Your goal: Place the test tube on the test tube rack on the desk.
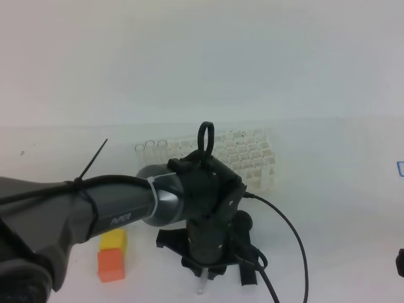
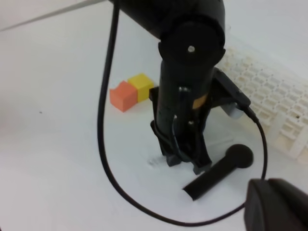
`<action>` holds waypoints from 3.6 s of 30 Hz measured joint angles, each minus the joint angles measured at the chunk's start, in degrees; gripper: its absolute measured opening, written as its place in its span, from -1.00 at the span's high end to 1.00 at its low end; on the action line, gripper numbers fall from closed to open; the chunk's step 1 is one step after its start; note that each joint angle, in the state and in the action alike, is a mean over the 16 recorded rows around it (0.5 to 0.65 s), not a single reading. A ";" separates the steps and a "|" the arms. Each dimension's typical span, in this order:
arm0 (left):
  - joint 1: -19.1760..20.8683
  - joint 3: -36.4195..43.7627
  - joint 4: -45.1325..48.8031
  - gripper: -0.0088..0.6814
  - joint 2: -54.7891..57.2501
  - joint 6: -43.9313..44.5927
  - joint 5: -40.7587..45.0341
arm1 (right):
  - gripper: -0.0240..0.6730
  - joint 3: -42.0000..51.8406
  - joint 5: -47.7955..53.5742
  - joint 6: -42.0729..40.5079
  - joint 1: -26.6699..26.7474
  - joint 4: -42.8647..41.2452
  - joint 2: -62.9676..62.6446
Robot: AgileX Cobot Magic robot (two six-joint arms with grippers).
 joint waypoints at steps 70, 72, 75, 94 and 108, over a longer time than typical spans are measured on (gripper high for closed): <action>0.56 54.15 25.23 0.69 -31.52 3.82 -114.04 | 0.16 0.10 -6.34 -44.17 0.00 50.67 14.21; 0.87 56.49 22.42 0.71 -31.52 5.32 -116.50 | 0.10 0.10 -5.17 -44.71 0.00 51.14 15.70; 1.17 59.38 19.26 0.73 -31.52 6.86 -119.69 | 0.00 0.10 -2.83 -46.15 0.00 52.29 17.92; 1.27 62.25 20.87 0.71 -31.52 5.26 -122.31 | -0.36 -0.29 11.27 -59.99 0.00 60.68 32.27; 1.27 62.25 21.20 0.69 -31.52 3.45 -121.89 | -0.35 -3.32 16.51 -60.97 0.00 60.86 37.97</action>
